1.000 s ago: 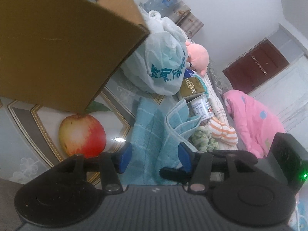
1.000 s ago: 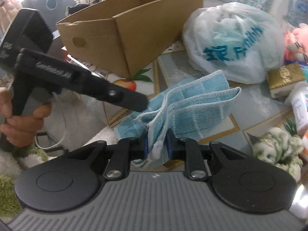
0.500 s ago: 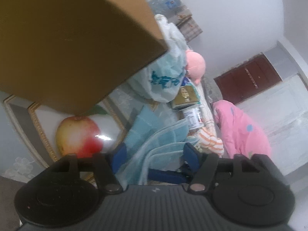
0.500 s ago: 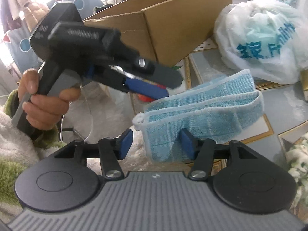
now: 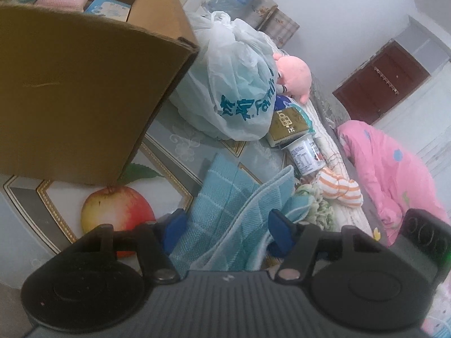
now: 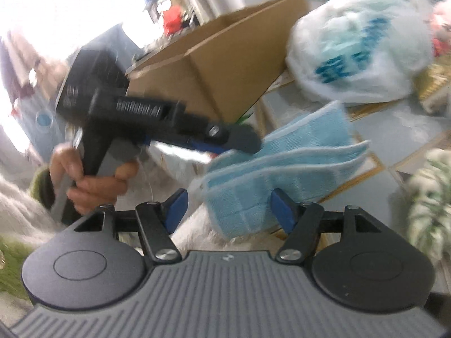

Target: Organize soft objects

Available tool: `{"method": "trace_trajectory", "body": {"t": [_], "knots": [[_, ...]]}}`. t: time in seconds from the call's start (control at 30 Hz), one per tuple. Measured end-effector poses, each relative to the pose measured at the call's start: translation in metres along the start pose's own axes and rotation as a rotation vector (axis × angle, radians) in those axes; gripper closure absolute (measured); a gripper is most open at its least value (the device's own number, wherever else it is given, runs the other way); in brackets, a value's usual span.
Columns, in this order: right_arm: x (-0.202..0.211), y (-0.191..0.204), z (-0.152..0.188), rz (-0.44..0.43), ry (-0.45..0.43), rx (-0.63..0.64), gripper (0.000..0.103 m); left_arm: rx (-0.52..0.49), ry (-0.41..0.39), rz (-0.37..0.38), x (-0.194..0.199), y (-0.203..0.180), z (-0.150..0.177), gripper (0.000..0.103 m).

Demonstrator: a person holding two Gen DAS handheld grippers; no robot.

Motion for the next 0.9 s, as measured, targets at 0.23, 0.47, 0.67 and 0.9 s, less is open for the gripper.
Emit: {"method": "trace_trajectory", "body": {"t": [0.23,0.47,0.67,0.9], "knots": [[-0.002,-0.029,0.001,0.026,-0.058,-0.126,0.039,-0.008,0.006,0.011,0.0,0.003,0.0,0.038],[-0.004,-0.048,-0.006,-0.106,-0.129,-0.264,0.039,0.033,0.031,0.076,0.002,0.013,-0.005,0.037],[-0.009,-0.061,-0.01,-0.204,-0.155,-0.364,0.038,0.063,0.049,0.125,0.001,0.018,-0.008,0.031],[-0.024,-0.08,-0.014,-0.309,-0.154,-0.531,0.038,0.016,0.075,0.13,0.0,0.014,-0.009,0.028]]}}
Point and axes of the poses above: each gripper's, at about its wrist camera, not at the fingertips, and x roughly against the way its jaws point, y to its left, z to its underside, the point moved 4 cm from there along -x, roughly the way its jaws point, and after that the axes turned 2 degrees about z, right-handed, at the moved point
